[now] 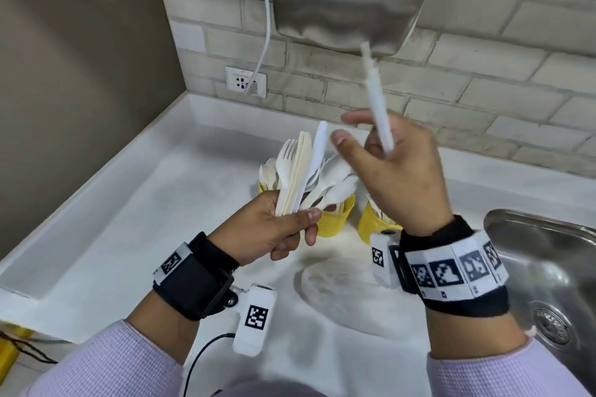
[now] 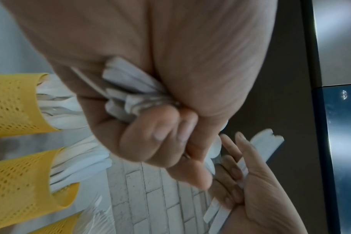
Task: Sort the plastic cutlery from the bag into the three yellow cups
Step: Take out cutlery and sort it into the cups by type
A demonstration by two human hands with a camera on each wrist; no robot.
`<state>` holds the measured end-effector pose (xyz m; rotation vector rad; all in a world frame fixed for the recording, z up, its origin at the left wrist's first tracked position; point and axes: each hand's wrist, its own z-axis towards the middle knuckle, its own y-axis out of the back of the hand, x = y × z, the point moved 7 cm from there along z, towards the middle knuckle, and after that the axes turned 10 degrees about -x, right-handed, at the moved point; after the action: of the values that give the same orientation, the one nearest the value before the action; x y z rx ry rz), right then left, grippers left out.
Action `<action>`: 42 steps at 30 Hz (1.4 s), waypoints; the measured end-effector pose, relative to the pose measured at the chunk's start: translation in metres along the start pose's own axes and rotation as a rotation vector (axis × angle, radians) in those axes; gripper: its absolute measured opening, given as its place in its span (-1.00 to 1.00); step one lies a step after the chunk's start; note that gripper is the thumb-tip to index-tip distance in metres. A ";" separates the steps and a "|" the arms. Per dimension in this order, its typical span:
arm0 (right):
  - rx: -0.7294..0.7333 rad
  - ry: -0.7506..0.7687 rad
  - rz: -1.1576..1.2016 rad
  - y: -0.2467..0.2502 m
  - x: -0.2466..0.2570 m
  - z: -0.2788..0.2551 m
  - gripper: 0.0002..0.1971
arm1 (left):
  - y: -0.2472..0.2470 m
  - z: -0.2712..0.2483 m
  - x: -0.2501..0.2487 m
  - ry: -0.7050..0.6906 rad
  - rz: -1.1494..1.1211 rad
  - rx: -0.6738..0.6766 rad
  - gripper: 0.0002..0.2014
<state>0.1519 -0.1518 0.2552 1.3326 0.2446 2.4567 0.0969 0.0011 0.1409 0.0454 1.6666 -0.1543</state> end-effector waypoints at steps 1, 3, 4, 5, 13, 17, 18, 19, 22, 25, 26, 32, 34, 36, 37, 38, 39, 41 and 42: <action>0.060 -0.015 -0.006 -0.007 -0.002 -0.001 -0.89 | -0.002 -0.001 0.002 0.014 0.012 0.015 -0.79; 0.114 -0.077 0.062 -0.015 -0.007 -0.002 -0.95 | -0.004 -0.002 0.006 0.027 0.037 0.043 -0.70; 0.130 -0.110 0.099 -0.017 -0.011 -0.003 -0.94 | -0.005 -0.003 0.007 0.029 0.044 0.050 -0.69; 0.149 -0.140 0.138 -0.019 -0.015 -0.004 -0.92 | -0.004 -0.003 0.008 0.031 0.046 0.050 -0.72; -0.042 -0.569 0.595 -0.021 -0.047 -0.015 -0.82 | 0.003 -0.005 0.010 -0.020 0.035 -0.032 -0.70; 0.051 -0.530 0.510 -0.026 -0.050 -0.022 -0.84 | 0.001 -0.005 0.007 -0.017 0.024 -0.026 -0.70; 0.101 -0.486 0.456 -0.028 -0.049 -0.024 -0.83 | 0.001 -0.005 0.006 -0.016 0.016 -0.024 -0.70; 0.135 -0.451 0.426 -0.029 -0.048 -0.026 -0.83 | 0.000 -0.005 0.006 -0.016 0.011 -0.020 -0.70; 0.136 -0.447 0.475 -0.028 -0.048 -0.029 -0.76 | 0.000 -0.004 0.008 -0.015 0.009 -0.012 -0.77; 0.057 -0.458 0.556 -0.026 -0.048 -0.032 -0.81 | 0.001 -0.002 0.013 -0.006 0.015 -0.008 -0.73; 0.006 -0.469 0.583 -0.024 -0.049 -0.032 -0.82 | 0.002 -0.002 0.014 -0.005 0.027 -0.010 -0.71; -0.313 -0.705 0.961 -0.007 -0.077 -0.028 -0.74 | 0.002 -0.002 0.015 -0.011 0.026 -0.034 -0.81; -0.362 -0.764 1.069 -0.004 -0.084 -0.029 -0.73 | 0.001 -0.002 0.014 -0.025 0.028 -0.042 -0.76; -0.389 -0.776 1.073 -0.001 -0.087 -0.030 -0.76 | 0.001 -0.002 0.011 -0.054 0.033 -0.039 -0.68; -0.401 -0.765 1.036 0.000 -0.087 -0.030 -0.78 | 0.000 -0.002 0.009 -0.071 0.038 -0.035 -0.66; -0.411 -0.740 0.990 0.002 -0.086 -0.029 -0.80 | 0.000 -0.001 0.007 -0.085 0.046 -0.033 -0.63; -0.424 -0.704 0.940 0.004 -0.084 -0.028 -0.82 | 0.000 -0.001 0.006 -0.093 0.054 -0.033 -0.62; -0.455 -0.624 0.847 0.009 -0.080 -0.025 -0.83 | 0.000 0.000 0.007 -0.089 0.047 -0.030 -0.65; -0.470 -0.598 0.813 0.010 -0.078 -0.023 -0.83 | 0.000 0.000 0.008 -0.077 0.029 -0.027 -0.67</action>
<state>0.1698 -0.1900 0.1846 2.0890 -1.1380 2.2378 0.0961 0.0002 0.1328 0.0432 1.5896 -0.1102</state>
